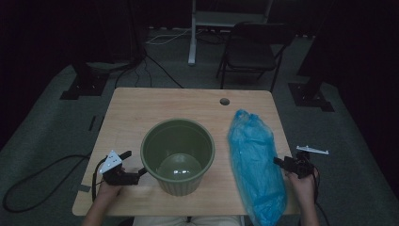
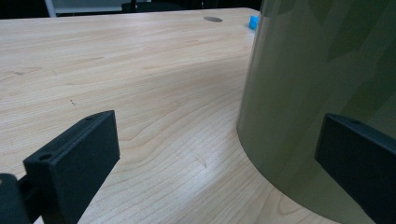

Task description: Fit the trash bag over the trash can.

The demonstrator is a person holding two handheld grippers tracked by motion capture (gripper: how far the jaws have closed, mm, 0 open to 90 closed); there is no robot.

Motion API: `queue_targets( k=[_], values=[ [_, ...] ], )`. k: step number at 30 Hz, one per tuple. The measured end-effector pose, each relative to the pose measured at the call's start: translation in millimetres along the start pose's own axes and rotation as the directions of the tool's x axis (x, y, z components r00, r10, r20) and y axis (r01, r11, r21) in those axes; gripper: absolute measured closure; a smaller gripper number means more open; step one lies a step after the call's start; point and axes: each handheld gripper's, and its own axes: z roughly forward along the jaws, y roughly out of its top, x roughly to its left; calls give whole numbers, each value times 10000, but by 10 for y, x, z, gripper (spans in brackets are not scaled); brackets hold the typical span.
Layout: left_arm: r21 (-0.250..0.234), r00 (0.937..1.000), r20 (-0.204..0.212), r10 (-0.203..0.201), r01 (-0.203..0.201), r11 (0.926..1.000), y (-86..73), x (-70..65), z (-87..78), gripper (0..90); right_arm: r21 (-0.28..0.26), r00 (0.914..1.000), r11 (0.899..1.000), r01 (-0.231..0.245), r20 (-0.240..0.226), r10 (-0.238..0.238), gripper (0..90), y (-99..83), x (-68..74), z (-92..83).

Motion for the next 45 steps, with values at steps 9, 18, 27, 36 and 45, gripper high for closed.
queue_targets(
  k=[9, 18, 27, 36, 45],
  values=[
    [42, 9999, -21, -102, 102, 9999, -23, 24, -13, 4, 557, 9981, 9965, 624, -34, -623, 319, 252, 166, 291],
    [-7, 9997, -111, -240, 240, 9997, -39, 44, -51, 4, 1738, 9749, 9645, 1987, 657, -2127, 293, 294, 546, 665],
    [79, 9997, -84, -223, 224, 9997, -68, 50, -73, 5, 1860, 9362, 9303, 3163, 972, -3377, 545, 284, 876, 798],
    [263, 9998, -95, -163, 166, 9995, -65, 51, -41, 4, 1555, 9299, 9232, 3515, 564, -3635, 900, 274, 1088, 902],
    [250, 10000, -23, -28, 28, 9997, -43, 23, -28, 4, -255, 9689, 9759, 2166, -1165, -2181, 900, 448, 1097, 586]
  ],
)
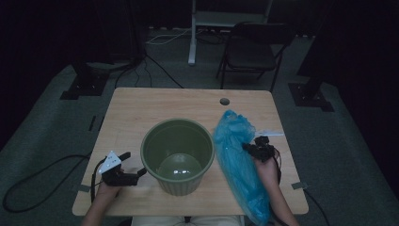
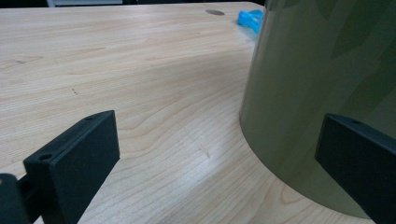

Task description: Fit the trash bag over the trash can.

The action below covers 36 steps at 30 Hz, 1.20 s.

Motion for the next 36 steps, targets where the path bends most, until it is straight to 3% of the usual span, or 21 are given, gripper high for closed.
queue_targets(
  k=[4, 5, 7, 10, 14, 15, 16, 20, 24, 25, 26, 27, 28, 29, 30, 31, 32, 33, 34, 35, 36],
  values=[
    [-2, 10000, 8, -26, 26, 10000, -2, -1, -1, 5, -1053, 9982, 9938, -358, -523, 305, 900, 107, 6, -253],
    [-11, 10000, 3, -17, 17, 10000, 0, 1, -1, 5, -1053, 9982, 9938, -358, -523, 305, 900, 107, 6, -253],
    [10, 10000, -17, -33, 33, 10000, 0, -1, 7, 4, -1806, 9963, 9826, -440, -809, 298, 900, 198, 53, -450],
    [46, 10000, -4, -31, 31, 10000, -6, -1, 13, 5, -2215, 9951, 9742, -437, -958, 228, 900, 268, 96, -571],
    [47, 10000, -27, -78, 78, 10000, -10, 3, 15, 5, -3279, 9935, 9444, -245, -1128, -133, 900, 462, 240, -857],
    [47, 10000, -27, -78, 78, 10000, -10, 3, 15, 4, -3279, 9935, 9444, -245, -1128, -133, 900, 462, 240, -857],
    [41, 10000, -47, -81, 81, 10000, -9, 4, 12, 4, -3723, 9923, 9280, -129, -1191, -340, 900, 544, 303, -972],
    [70, 10000, -25, -55, 56, 10000, -10, 2, 17, 5, -4503, 9857, 8928, -97, -1545, -672, 900, 722, 434, -1194],
    [107, 10000, 25, -15, 15, 9999, -11, -14, 35, 5, -5256, 9753, 8507, -102, -1928, -1074, 900, 931, 588, -1393],
    [142, 10000, 40, 28, -29, 9999, -10, -16, 38, 5, -5256, 9753, 8507, -102, -1928, -1074, 900, 931, 588, -1393],
    [162, 10000, 56, 19, -20, 9999, -11, -20, 46, 4, -5658, 9677, 8245, -95, -2130, -1350, 900, 1047, 670, -1488],
    [162, 10000, 56, 19, -20, 9999, -11, -20, 46, 5, -5840, 9640, 8116, -131, -2229, -1448, 900, 1108, 717, -1536],
    [182, 10000, 59, 17, -18, 9998, -13, -21, 49, 5, -5840, 9640, 8116, -131, -2229, -1448, 900, 1108, 717, -1536],
    [179, 10000, 74, 9, -10, 9998, -14, -20, 52, 4, -6174, 9548, 7866, -73, -2381, -1780, 900, 1231, 816, -1627],
    [179, 10000, 74, 9, -10, 9998, -14, -20, 52, 5, -6174, 9548, 7866, -73, -2381, -1780, 900, 1231, 816, -1627],
    [156, 10000, 75, 28, -29, 9999, -13, -22, 54, 4, -6485, 9452, 7611, -122, -2558, -2028, 900, 1348, 921, -1702],
    [160, 10000, 81, 23, -24, 9999, -13, -22, 53, 4, -6603, 9396, 7508, -147, -2660, -2155, 900, 1409, 974, -1727],
    [160, 10000, 81, 23, -24, 9999, -13, -22, 53, 4, -6603, 9396, 7508, -147, -2660, -2155, 900, 1409, 974, -1727],
    [160, 10000, 76, 27, -28, 9999, -12, -23, 50, 5, -6834, 9289, 7298, -202, -2829, -2392, 900, 1526, 1087, -1765],
    [160, 10000, 76, 27, -28, 9999, -12, -23, 50, 5, -6834, 9289, 7298, -202, -2829, -2392, 900, 1526, 1087, -1765],
    [148, 10000, 70, 29, -30, 9999, -11, -21, 47, 4, -7022, 9158, 7115, -255, -3018, -2651, 900, 1650, 1204, -1791]
  ],
)
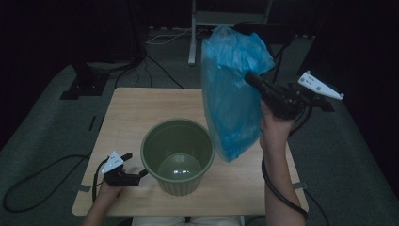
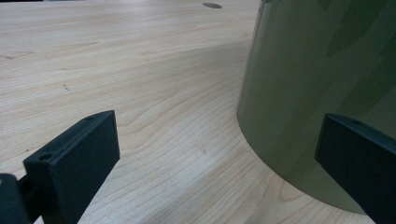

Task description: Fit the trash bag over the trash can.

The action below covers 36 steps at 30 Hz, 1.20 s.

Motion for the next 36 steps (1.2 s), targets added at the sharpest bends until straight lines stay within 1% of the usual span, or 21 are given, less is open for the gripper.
queue_targets(
  k=[4, 7, 8, 10, 11, 12, 13, 16, 19, 20, 21, 24, 25, 26, 27, 28, 30, 32, 34, 35, 36],
  values=[
    [-33, 10000, 11, -17, 17, 10000, 0, 8, -16, 4, -530, 9976, 9986, -30, -690, -7, 900, 182, 155, 225],
    [-38, 10000, 40, -21, 21, 10000, 0, 9, -21, 5, -829, 9943, 9962, -274, -1047, 186, 900, 258, 231, 413],
    [-38, 10000, 40, -21, 21, 10000, 0, 9, -21, 4, -855, 9913, 9952, -471, -1269, 360, 900, 271, 248, 478],
    [-7, 10000, 72, 3, -3, 10000, -2, 6, -26, 5, -898, 9891, 9943, -567, -1404, 437, 900, 276, 304, 603],
    [-7, 10000, 72, 3, -3, 10000, -2, 6, -26, 4, -898, 9891, 9943, -567, -1404, 437, 900, 276, 304, 603],
    [13, 10000, -6, 10, -10, 10000, -4, 5, -26, 4, -929, 9884, 9939, -586, -1451, 447, 900, 265, 332, 661],
    [25, 9986, -509, 126, -125, 9999, -3, 2, -30, 4, -951, 9858, 9924, -780, -1561, 625, 900, 214, 383, 767],
    [-53, 9992, -363, -146, 144, 9999, 10, 28, -53, 4, -783, 9859, 9935, -832, -1520, 706, 900, 62, 449, 915],
    [-7, 9990, -439, -98, 98, 10000, 9, 35, -74, 4, -337, 9869, 9960, -825, -1419, 770, 900, -155, 481, 1048],
    [-7, 9990, -439, -98, 98, 10000, 9, 35, -74, 4, -337, 9869, 9960, -825, -1419, 770, 900, -155, 481, 1048],
    [-28, 9988, -490, -100, 98, 9999, 10, 34, -82, 4, -46, 9852, 9944, -1052, -1363, 1036, 900, -318, 468, 1112],
    [-28, 9991, -393, -186, 185, 9998, 23, 30, -88, 4, 500, 9869, 9934, -1031, -1192, 1085, 900, -561, 453, 1186],
    [-28, 9991, -393, -186, 185, 9998, 23, 30, -88, 4, 642, 9863, 9920, -1089, -1173, 1159, 900, -639, 444, 1195],
    [103, 9992, -219, -348, 351, 9993, 38, 31, -91, 4, 789, 9863, 9906, -1118, -1129, 1203, 900, -713, 432, 1199],
    [122, 9993, -186, -331, 333, 9994, 44, 28, -91, 4, 915, 9860, 9891, -1155, -1100, 1253, 900, -784, 420, 1194],
    [149, 9992, -320, -255, 259, 9996, 50, 19, -93, 4, 1053, 9859, 9873, -1188, -1053, 1299, 900, -850, 408, 1186],
    [177, 9991, -345, -230, 236, 9996, 59, 15, -95, 4, 1301, 9845, 9830, -1293, -1013, 1429, 900, -967, 389, 1149],
    [218, 9987, -473, -210, 221, 9995, 63, 15, -97, 4, 1452, 9848, 9807, -1312, -944, 1457, 900, -1017, 386, 1126],
    [283, 9986, -489, -214, 228, 9993, 69, 23, -107, 5, 1956, 9864, 9724, -1269, -786, 1445, 900, -1148, 382, 1038],
    [403, 9979, -622, -193, 218, 9989, 80, 27, -119, 5, 2109, 9890, 9704, -1177, -635, 1337, 900, -1187, 384, 999],
    [403, 9979, -622, -193, 218, 9989, 80, 27, -119, 5, 2109, 9890, 9704, -1177, -635, 1337, 900, -1187, 384, 999]
  ],
)
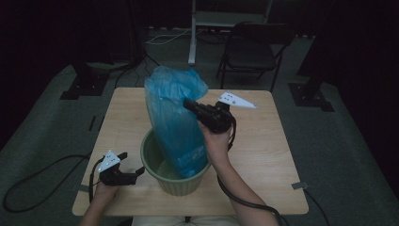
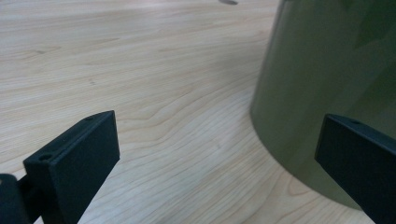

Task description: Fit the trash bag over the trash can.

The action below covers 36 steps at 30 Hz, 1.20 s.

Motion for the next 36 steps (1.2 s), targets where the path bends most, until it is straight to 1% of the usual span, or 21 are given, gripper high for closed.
queue_targets(
  k=[1, 3, 4, 6, 7, 8, 11, 12, 13, 14, 15, 16, 17, 21, 22, 23, 24, 28, 31, 33, 36],
  values=[
    [83, 9999, -90, -47, 47, 10000, 22, 7, -18, 4, 381, 9995, 9993, -12, 315, 0, 899, -88, -22, -63],
    [97, 9998, -122, -127, 128, 9999, 39, 11, -30, 5, 480, 9992, 9988, -137, 385, 119, 899, -134, -42, -101],
    [115, 9993, -97, -374, 375, 9992, 77, 23, -51, 5, 817, 9982, 9963, -269, 559, 223, 896, -224, -77, -170],
    [91, 9981, -62, -607, 608, 9981, 121, 39, -71, 5, 1132, 9978, 9932, -271, 636, 200, 891, -313, -99, -242],
    [91, 9981, -62, -607, 608, 9981, 121, 39, -71, 5, 1132, 9978, 9932, -271, 636, 200, 891, -313, -99, -242],
    [100, 9971, -85, -761, 761, 9970, 165, 54, -82, 5, 1326, 9975, 9907, -292, 681, 203, 891, -394, -124, -319],
    [123, 9968, -98, -793, 794, 9968, 214, 68, -97, 5, 1533, 9974, 9876, -347, 678, 245, 874, -458, -140, -382],
    [143, 9964, -172, -831, 833, 9964, 243, 69, -106, 5, 1681, 9976, 9850, -390, 627, 288, 847, -488, -142, -408],
    [171, 9975, -152, -683, 686, 9975, 311, 71, -133, 5, 1999, 9980, 9790, -412, 545, 309, 800, -548, -142, -453],
    [171, 9975, -152, -683, 686, 9975, 311, 71, -133, 4, 2146, 9980, 9759, -389, 566, 273, 779, -575, -140, -476],
    [147, 9978, -193, -636, 639, 9978, 349, 64, -149, 4, 2146, 9980, 9759, -389, 566, 273, 779, -575, -140, -476],
    [142, 9981, -192, -580, 582, 9982, 389, 60, -167, 4, 2338, 9978, 9717, -324, 639, 179, 718, -616, -143, -525],
    [99, 9985, -123, -532, 533, 9985, 477, 57, -208, 4, 2323, 9974, 9720, -339, 694, 182, 687, -629, -146, -558],
    [-91, 9988, 63, -486, 487, 9988, 620, 47, -266, 4, 2457, 9972, 9689, -297, 742, 118, 592, -631, -168, -650],
    [-160, 9989, 108, -459, 460, 9988, 672, 38, -277, 5, 2559, 9972, 9662, -304, 740, 118, 577, -623, -173, -670],
    [-219, 9994, 140, -302, 305, 9993, 785, 19, -286, 5, 2565, 9968, 9663, -230, 802, 24, 515, -603, -168, -708],
    [-219, 9994, 140, -302, 305, 9993, 785, 19, -286, 5, 2698, 9970, 9626, -228, 780, 18, 502, -586, -167, -709],
    [-76, 9998, 25, 184, -184, 9998, 1076, -39, -273, 5, 2637, 9965, 9644, -194, 839, -29, 490, -537, -185, -710],
    [79, 9987, 18, 503, -503, 9987, 1299, -75, -249, 5, 2626, 9950, 9643, -344, 997, 84, 451, -451, -270, -663],
    [65, 9984, -136, 547, -546, 9985, 1437, -83, -244, 5, 2633, 9941, 9641, -355, 1087, 69, 450, -428, -290, -651],
    [-98, 9985, -101, 542, -543, 9985, 1614, -100, -247, 5, 2695, 9920, 9623, -372, 1266, 29, 432, -365, -347, -620]
  ],
)
